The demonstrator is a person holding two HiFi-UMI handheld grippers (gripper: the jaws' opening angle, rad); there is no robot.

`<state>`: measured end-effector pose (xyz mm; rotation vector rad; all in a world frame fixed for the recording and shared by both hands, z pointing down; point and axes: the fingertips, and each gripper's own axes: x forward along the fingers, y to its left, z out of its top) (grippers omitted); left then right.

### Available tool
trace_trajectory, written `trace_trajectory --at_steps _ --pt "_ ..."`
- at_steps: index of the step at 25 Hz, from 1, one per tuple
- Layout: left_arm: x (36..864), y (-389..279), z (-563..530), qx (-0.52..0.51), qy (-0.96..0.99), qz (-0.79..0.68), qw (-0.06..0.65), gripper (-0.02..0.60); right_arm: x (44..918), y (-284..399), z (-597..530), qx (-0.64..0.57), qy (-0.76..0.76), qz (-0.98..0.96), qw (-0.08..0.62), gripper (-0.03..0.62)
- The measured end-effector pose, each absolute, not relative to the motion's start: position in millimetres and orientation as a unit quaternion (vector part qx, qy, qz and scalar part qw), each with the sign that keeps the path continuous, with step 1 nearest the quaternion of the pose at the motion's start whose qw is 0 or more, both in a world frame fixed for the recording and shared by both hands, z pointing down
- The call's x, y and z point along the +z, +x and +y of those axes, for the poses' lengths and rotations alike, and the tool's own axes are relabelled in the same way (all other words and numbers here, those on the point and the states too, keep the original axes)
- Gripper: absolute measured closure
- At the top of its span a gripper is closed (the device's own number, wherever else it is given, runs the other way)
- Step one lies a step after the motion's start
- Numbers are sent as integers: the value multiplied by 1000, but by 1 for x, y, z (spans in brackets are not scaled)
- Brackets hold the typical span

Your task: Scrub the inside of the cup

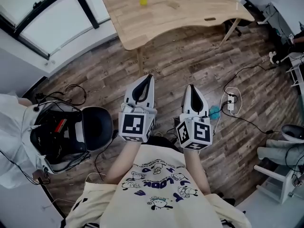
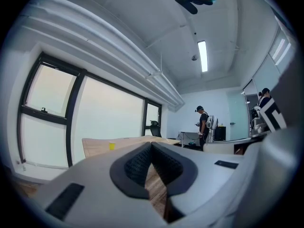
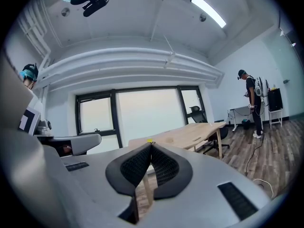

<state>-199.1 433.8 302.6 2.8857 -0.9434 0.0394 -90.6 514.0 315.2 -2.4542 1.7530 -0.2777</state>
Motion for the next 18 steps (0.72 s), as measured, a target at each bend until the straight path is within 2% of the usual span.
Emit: trace_trajectory --at_steps 18 --pt "311 -166 397 20 949 -309 57 583 322 -61 478 -93 -807 581 53 577"
